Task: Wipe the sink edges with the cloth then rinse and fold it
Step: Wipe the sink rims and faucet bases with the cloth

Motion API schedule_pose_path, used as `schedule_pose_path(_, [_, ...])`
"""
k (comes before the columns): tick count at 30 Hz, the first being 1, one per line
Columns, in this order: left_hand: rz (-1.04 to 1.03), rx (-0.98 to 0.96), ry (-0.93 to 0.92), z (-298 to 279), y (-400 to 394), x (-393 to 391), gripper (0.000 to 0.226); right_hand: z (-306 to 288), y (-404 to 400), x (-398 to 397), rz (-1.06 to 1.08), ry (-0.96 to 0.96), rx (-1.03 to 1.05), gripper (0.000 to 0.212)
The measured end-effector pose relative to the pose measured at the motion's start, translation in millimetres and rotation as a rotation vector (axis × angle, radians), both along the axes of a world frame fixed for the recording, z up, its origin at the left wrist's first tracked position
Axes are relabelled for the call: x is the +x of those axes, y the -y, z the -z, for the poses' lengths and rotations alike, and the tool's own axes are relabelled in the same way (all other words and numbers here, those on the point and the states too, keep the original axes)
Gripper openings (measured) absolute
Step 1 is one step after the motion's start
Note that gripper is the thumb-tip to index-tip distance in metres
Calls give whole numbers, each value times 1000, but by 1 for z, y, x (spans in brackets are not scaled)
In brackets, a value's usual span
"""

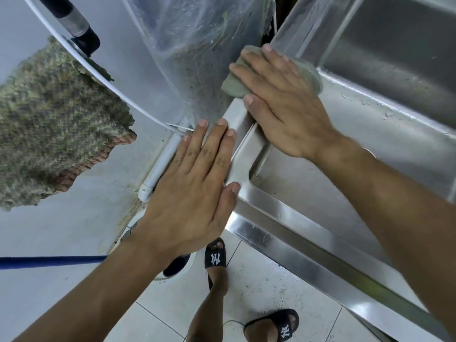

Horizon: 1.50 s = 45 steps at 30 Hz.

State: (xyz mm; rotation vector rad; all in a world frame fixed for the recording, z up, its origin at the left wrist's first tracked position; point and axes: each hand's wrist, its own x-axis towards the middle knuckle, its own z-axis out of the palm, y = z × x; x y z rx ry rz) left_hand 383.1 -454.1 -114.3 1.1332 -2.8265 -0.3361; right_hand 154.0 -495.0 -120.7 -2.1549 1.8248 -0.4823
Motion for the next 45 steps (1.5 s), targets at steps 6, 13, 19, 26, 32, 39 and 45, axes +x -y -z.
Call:
schedule_pose_path(6, [55, 12, 36, -6, 5, -8, 70, -14, -8, -5, 16, 252, 22, 55])
schedule_pose_path(13, [37, 63, -10, -4, 21, -30, 71, 4, 13, -24, -106, -83, -99, 47])
schedule_pose_path(19, [22, 38, -6, 0, 30, -44, 67, 2, 9, -14, 72, 35, -31, 50])
schedule_pose_path(26, [25, -21, -11, 3, 28, -44, 65, -2, 41, -51, -37, -120, -48, 50])
schedule_pose_path(32, [24, -3, -2, 1, 29, -45, 65, -3, 34, -41, 85, -117, -17, 56])
schedule_pose_path(39, [26, -12, -3, 4, 29, -45, 64, 4, 31, -49, -7, -67, -8, 50])
schedule_pose_path(45, [35, 9, -28, 3, 28, -44, 64, -6, 76, -90, 173, -62, 22, 53])
